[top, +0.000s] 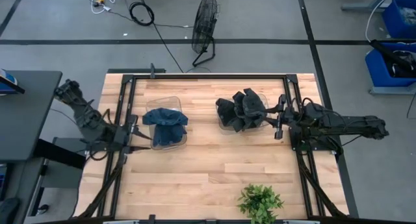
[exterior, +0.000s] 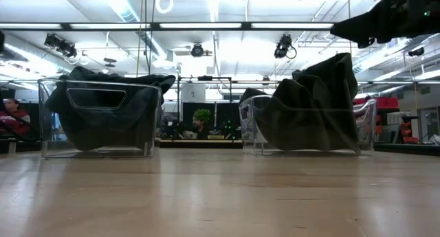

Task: Pick & Place hat
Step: Return to Home Position

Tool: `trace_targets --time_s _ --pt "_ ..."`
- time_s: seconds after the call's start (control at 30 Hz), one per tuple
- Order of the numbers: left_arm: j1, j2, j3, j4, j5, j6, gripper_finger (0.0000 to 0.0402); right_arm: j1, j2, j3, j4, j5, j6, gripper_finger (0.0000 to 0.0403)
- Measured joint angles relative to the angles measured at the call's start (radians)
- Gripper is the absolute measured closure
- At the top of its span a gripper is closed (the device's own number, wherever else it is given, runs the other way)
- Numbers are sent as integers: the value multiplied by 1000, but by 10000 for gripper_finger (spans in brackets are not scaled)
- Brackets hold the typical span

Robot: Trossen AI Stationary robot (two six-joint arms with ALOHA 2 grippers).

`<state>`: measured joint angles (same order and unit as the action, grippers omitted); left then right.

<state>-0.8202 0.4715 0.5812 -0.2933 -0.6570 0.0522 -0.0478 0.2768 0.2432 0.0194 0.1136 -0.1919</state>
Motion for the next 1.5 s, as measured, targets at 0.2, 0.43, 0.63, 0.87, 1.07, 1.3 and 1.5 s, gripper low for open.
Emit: trace_targets --time_s 0.2,0.43,0.63,0.87,1.07,1.3,1.5 --pt "148 -72 -152 104 84 6 248 -18 0 0 -16 -2 0 286" --pt "282 -252 -304 234 185 44 248 -36 0 0 -30 -2 25 286" --pt "371 -389 -363 223 283 48 248 -62 0 0 -34 -1 60 286" --pt "439 -469 -415 202 302 64 248 -90 1 0 -43 -26 58 286" --pt "480 -469 -441 221 339 65 248 -103 1 0 -32 -106 57 286" --pt "519 -468 -442 221 396 65 248 -102 0 -60 67 -107 60 286" --pt "547 -468 -442 220 461 65 248 -102 0 -104 102 -105 57 286"
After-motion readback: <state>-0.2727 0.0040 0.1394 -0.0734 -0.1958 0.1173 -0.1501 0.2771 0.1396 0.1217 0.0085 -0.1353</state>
